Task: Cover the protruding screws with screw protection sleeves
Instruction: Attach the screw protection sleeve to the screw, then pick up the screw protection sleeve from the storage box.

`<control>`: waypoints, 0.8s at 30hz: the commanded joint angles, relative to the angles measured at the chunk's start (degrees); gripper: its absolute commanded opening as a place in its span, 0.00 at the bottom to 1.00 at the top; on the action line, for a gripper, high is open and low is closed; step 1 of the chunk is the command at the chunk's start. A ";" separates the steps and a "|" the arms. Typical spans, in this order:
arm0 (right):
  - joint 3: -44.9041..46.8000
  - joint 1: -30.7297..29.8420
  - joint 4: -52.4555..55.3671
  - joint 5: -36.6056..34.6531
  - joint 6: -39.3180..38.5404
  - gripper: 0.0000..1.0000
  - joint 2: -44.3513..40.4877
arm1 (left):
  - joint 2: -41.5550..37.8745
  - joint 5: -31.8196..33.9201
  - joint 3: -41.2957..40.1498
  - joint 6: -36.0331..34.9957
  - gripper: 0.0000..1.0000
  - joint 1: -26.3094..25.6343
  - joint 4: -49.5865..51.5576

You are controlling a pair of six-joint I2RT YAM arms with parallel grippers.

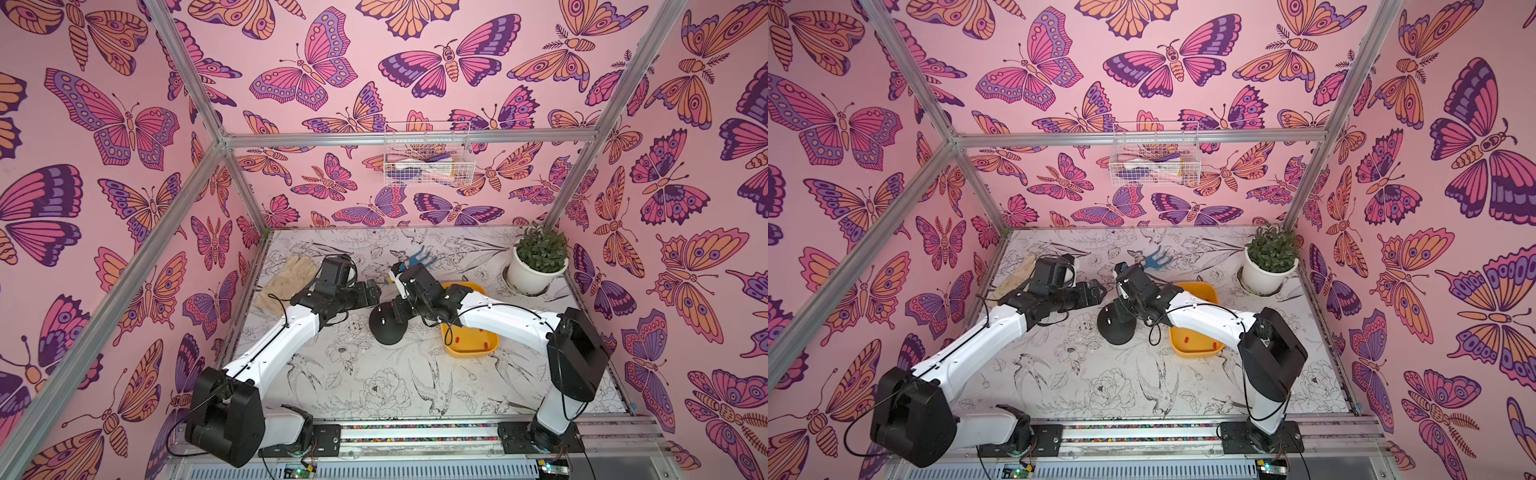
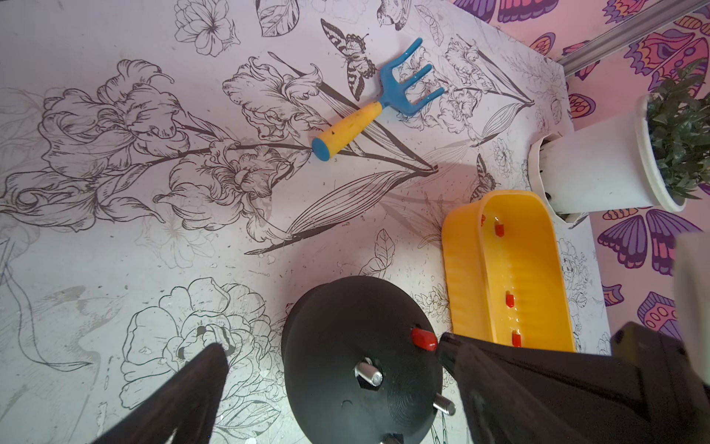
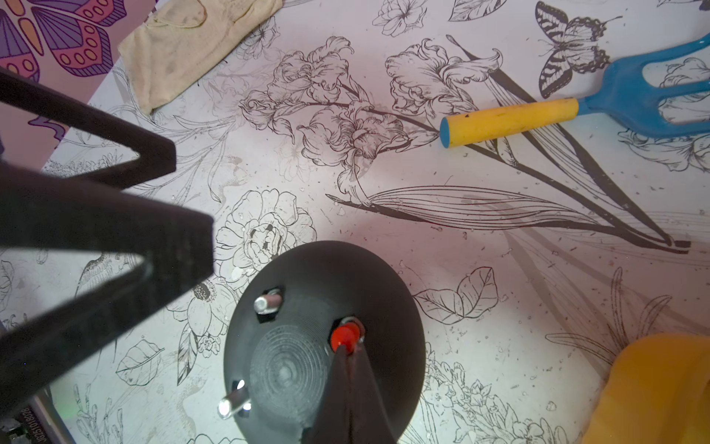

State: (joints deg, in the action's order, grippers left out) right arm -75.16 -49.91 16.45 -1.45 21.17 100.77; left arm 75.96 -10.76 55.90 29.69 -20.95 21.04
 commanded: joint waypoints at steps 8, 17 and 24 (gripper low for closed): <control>0.33 0.41 3.36 -3.34 -0.08 0.04 -4.82 | -1.38 -0.73 -1.14 0.44 0.95 0.38 -0.74; 0.17 3.34 9.71 -10.09 -0.27 0.05 -9.14 | -1.18 -1.48 -0.88 0.02 0.95 0.38 -0.91; 0.47 8.29 14.75 -12.24 -1.68 0.07 -13.33 | -1.76 -1.31 -0.79 -0.12 0.96 0.38 -0.83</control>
State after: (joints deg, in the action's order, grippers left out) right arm -75.02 -43.24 27.00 -11.25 20.75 89.78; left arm 75.33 -11.18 55.88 29.87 -20.95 20.62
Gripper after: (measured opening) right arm 0.065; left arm 0.956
